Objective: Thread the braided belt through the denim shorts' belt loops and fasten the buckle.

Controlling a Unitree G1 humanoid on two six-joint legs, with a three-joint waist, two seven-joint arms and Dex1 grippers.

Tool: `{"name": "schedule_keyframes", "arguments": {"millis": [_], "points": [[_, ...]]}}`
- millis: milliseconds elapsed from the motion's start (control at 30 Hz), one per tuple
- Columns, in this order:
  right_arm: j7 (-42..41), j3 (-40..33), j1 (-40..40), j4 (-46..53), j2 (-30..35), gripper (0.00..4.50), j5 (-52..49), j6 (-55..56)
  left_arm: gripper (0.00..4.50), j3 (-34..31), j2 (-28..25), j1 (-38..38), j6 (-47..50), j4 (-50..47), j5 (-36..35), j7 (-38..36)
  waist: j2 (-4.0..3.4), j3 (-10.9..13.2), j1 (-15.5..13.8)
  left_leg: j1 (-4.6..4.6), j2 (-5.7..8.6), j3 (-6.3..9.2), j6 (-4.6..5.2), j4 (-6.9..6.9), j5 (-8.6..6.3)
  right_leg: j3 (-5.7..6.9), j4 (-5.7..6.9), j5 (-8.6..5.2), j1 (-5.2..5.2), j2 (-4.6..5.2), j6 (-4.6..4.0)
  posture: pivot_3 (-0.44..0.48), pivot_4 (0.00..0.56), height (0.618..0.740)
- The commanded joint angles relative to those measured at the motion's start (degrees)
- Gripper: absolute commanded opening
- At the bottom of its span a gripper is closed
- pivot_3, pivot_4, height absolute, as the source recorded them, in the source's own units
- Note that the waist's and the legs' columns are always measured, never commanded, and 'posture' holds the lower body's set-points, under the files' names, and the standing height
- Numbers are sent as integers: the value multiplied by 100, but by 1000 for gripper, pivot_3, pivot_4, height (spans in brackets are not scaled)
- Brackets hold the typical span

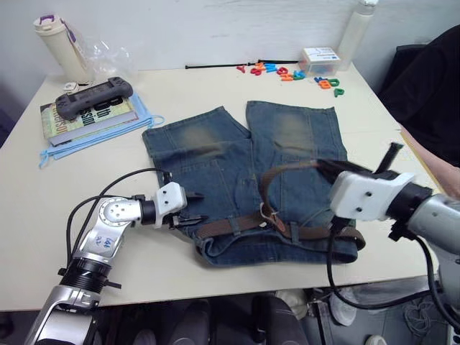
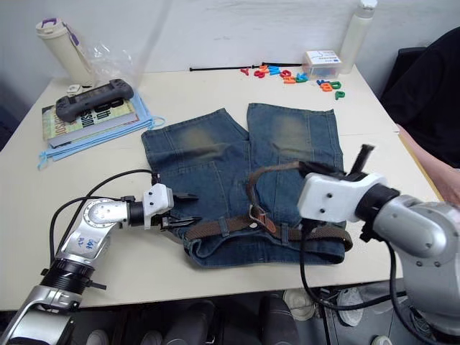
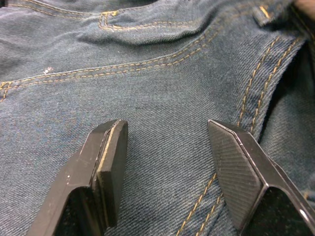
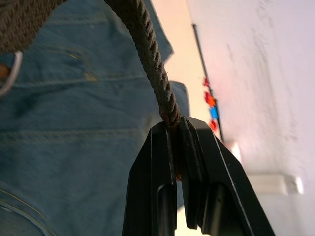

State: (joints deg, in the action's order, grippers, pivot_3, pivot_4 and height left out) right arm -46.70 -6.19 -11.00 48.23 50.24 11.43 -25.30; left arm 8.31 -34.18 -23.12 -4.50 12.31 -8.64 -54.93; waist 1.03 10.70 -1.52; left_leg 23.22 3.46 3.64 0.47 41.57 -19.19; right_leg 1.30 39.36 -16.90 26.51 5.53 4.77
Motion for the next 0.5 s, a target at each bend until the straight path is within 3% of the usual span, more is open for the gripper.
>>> {"name": "schedule_keyframes", "arguments": {"millis": [33, 100, 133, 367, 500], "points": [[182, 318, -236, 260, -140, 0, 63, -103, 3739, -145, 82, 68, -85, -117, -89, 24, 0, 0, 4, 0, 0, 0, 0, 0, 0, 0, -1, 0, 0, 0, 0, 0, 150, 659], [230, 537, -291, 233, -210, 0, 142, -143, 4381, -362, 115, 92, 224, -601, -533, -60, 2, 1, 6, 3, 0, 0, 0, 0, -1, 0, -2, 0, 2, -1, 0, 0, 150, 659], [249, 599, -308, 227, -229, 0, 169, -161, 4459, -429, 119, 112, 396, -797, -710, -108, 3, 2, 10, 6, -1, 1, -1, 0, -1, 1, -3, 0, 5, -1, 0, 0, 150, 659], [341, 961, -392, 103, -279, 0, 331, -158, 4459, -668, -174, 483, 2734, -3220, -2488, -59, 12, 7, 30, 8, -2, 3, -5, 1, 0, 0, -5, 0, 7, -2, 0, 0, 150, 659], [348, 1201, -518, -33, -260, 0, 523, -126, 4459, -691, 167, 458, 3277, -3849, -2686, 735, 12, 7, 24, 5, -3, 3, -6, 1, -1, -2, -4, 0, 5, -3, 0, 0, 150, 659]]}}
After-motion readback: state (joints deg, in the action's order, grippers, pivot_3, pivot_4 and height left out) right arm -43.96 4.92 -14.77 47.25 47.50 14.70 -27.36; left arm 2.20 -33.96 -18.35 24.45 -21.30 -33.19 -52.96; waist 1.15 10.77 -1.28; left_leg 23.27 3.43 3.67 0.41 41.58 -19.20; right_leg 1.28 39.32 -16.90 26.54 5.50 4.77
